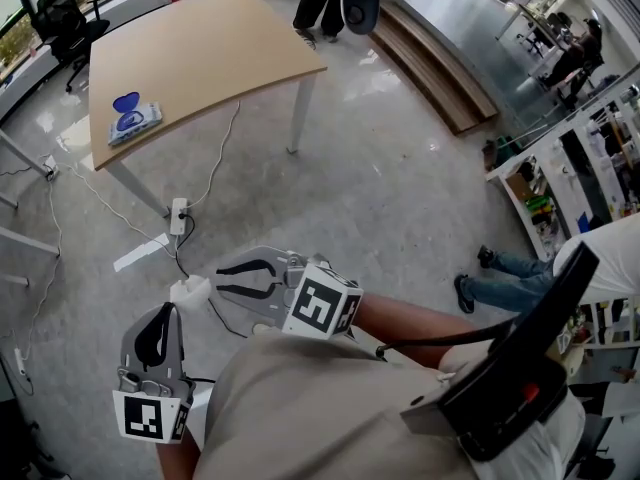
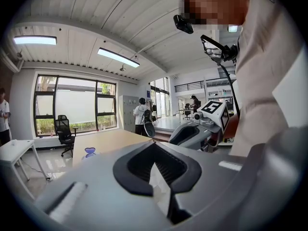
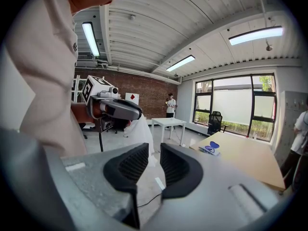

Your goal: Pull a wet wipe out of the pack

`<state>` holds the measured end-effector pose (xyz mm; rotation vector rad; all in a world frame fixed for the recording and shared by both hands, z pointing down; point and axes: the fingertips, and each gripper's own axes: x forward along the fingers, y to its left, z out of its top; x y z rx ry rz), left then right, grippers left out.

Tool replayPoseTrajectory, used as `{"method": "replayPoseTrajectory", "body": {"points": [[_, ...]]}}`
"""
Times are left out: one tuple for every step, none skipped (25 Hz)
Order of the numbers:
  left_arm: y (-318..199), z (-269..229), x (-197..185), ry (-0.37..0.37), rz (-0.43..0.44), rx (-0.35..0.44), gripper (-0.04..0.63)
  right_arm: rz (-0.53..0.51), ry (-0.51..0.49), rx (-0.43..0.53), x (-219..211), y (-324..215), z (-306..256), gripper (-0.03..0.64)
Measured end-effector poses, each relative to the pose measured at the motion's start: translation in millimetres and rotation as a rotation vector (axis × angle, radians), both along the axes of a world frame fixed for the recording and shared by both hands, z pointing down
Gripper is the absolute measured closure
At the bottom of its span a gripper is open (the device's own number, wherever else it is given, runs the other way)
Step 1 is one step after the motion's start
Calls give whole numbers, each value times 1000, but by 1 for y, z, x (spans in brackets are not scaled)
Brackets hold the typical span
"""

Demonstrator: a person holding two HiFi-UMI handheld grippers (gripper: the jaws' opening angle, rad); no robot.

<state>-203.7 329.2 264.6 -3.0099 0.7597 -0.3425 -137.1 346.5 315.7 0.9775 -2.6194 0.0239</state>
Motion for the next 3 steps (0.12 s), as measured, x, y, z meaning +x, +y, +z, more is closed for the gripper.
{"method": "replayPoseTrajectory", "body": {"points": [[-2,-1,4,8,-5,6,589,0,-1,0,3,-1,1,538],[-5,-3,8,14,-10,10,588,-1,-2,0,7,-3,2,538],[-7,-3,13,20,-13,15,589,-1,-3,0,11,-4,3,538]]}}
